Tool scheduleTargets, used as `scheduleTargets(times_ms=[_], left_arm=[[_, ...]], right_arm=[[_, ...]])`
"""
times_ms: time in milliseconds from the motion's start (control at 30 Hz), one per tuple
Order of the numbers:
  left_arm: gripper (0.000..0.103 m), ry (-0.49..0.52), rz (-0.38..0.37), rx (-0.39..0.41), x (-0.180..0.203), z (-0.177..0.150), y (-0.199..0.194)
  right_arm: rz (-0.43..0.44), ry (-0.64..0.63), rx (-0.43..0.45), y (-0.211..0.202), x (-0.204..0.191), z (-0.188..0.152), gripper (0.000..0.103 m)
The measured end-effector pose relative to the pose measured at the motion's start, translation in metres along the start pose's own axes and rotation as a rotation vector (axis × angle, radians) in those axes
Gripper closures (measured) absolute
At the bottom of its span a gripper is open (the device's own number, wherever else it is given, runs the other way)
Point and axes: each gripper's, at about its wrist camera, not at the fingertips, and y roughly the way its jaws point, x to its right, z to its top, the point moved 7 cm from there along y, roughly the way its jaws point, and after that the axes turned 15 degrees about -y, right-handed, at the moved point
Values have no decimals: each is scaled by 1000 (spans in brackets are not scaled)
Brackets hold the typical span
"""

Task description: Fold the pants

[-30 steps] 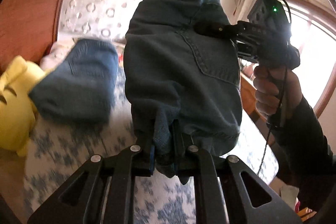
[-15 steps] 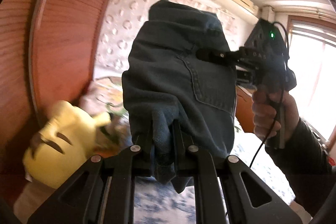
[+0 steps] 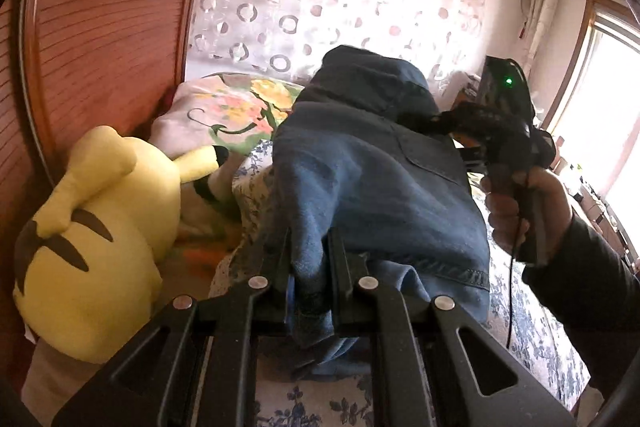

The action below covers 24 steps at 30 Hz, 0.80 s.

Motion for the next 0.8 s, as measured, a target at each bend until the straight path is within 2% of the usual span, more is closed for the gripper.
scheduleTargets(times_ms=[167, 300, 367, 433, 533, 633, 733, 800], left_arm=[[90, 4, 21, -4, -4, -1, 8], [89, 5, 37, -5, -2, -2, 3], [89, 10, 47, -6, 0, -3, 1], [90, 7, 50, -13, -1, -5, 1], [89, 5, 54, -12, -1, -7, -1], [89, 11, 48, 0, 1, -7, -5], [89, 19, 58, 15, 7, -6, -16], [89, 27, 62, 39, 12, -4, -28]], right_arm=[[-78, -71, -19, -23, -10, 7, 35], [-220, -181, 9, -66, -43, 25, 35], [-284, -238, 57, -80, -58, 28, 36], [-367, -305, 71, -84, -76, 23, 60], [-381, -307, 15, -62, -75, 14, 65], [-454, -327, -30, -47, -70, 6, 65], [-454, -291, -6, -59, -73, 2, 65], [-456, -299, 14, -77, -93, 6, 65]])
